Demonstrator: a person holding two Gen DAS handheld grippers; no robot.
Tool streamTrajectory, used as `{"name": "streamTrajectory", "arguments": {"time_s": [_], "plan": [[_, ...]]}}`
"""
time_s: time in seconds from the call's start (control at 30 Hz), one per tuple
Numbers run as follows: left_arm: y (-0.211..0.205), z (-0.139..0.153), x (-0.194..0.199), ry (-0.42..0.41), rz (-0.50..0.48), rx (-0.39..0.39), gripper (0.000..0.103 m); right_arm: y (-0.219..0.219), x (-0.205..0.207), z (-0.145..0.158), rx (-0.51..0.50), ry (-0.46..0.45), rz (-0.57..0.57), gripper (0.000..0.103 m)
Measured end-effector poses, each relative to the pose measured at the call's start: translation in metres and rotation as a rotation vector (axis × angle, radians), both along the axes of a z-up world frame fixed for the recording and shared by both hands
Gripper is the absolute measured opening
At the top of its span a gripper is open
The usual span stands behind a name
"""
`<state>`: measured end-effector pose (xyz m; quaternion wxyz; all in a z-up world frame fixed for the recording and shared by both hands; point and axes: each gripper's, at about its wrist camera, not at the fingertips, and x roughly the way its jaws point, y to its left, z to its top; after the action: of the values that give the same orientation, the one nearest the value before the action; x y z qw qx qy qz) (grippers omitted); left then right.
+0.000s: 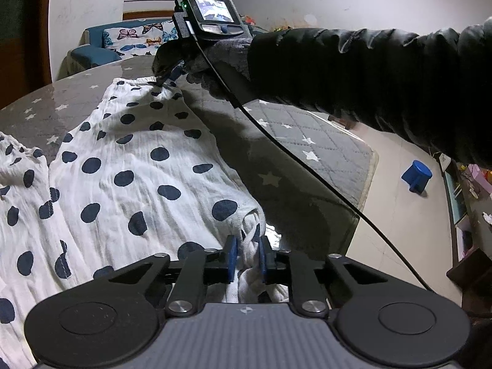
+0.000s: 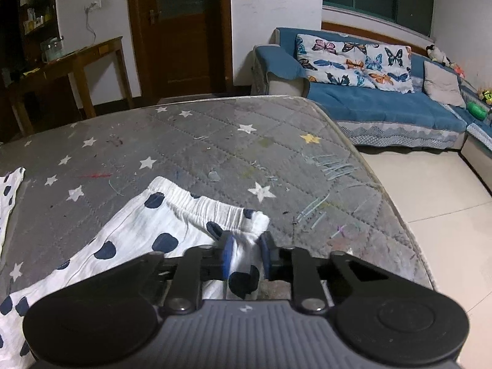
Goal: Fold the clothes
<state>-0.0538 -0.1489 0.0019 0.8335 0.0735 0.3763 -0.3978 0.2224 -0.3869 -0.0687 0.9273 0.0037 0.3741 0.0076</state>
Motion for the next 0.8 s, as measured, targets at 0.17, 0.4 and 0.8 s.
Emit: {"name": "streamTrajectory", "arguments": {"time_s": [0.17, 0.4, 0.8], "plan": [[0.007, 0.004, 0.003, 0.02, 0.02, -0.043, 0.01, -0.001, -0.001, 0.004, -0.003, -0.007, -0.007, 0.007], [0.031, 0.021, 0.001, 0.028, 0.074, -0.139, 0.008, 0.004, -0.002, 0.027, -0.018, -0.02, -0.01, 0.006], [0.118, 0.046, -0.018, 0.069, 0.319, -0.343, 0.007, 0.081, 0.004, 0.102, -0.064, -0.112, 0.101, 0.005]]}}
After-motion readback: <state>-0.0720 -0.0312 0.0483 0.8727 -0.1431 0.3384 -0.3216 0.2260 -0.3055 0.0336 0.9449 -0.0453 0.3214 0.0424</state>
